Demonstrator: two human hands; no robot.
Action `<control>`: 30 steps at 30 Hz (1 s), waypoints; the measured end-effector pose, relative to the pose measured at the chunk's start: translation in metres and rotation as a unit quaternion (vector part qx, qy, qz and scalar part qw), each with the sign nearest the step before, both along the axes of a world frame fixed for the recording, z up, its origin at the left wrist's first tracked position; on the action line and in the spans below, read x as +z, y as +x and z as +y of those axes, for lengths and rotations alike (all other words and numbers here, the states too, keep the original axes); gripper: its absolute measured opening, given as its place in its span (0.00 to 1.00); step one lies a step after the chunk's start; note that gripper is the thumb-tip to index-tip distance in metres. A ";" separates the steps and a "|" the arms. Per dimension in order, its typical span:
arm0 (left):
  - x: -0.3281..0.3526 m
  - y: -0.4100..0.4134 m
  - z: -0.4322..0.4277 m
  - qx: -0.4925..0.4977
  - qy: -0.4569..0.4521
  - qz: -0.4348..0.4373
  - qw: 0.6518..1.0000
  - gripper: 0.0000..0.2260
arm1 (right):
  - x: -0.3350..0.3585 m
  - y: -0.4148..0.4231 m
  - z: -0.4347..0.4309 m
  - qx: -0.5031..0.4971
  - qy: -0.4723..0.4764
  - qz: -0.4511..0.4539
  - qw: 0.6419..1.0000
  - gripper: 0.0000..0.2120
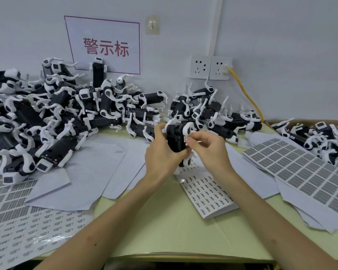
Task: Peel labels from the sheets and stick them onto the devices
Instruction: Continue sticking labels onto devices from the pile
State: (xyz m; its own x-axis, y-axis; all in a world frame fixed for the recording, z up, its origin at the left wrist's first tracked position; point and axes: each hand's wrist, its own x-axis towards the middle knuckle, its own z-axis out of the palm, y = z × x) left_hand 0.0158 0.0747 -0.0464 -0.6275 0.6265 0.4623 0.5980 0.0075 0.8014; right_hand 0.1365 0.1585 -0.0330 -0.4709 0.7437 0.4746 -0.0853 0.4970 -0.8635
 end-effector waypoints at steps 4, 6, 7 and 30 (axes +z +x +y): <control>-0.002 0.000 0.001 0.009 -0.002 0.005 1.000 0.36 | 0.000 0.000 -0.001 -0.003 0.000 -0.003 1.000 0.03; -0.003 -0.001 0.001 0.011 -0.004 0.008 1.000 0.36 | 0.000 0.000 -0.002 -0.005 0.000 -0.004 1.000 0.03; -0.003 -0.001 0.002 0.012 -0.005 0.010 1.000 0.36 | 0.000 0.000 -0.003 -0.007 -0.001 -0.003 1.000 0.03; 0.002 0.004 -0.005 0.005 0.003 0.026 1.000 0.37 | 0.001 0.002 -0.004 0.003 -0.040 -0.004 0.999 0.04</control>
State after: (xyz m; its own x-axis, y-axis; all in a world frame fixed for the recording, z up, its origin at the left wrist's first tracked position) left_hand 0.0201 0.0695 -0.0448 -0.6086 0.6170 0.4990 0.6395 0.0091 0.7687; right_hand 0.1385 0.1544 -0.0317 -0.4798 0.7761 0.4093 -0.0812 0.4252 -0.9015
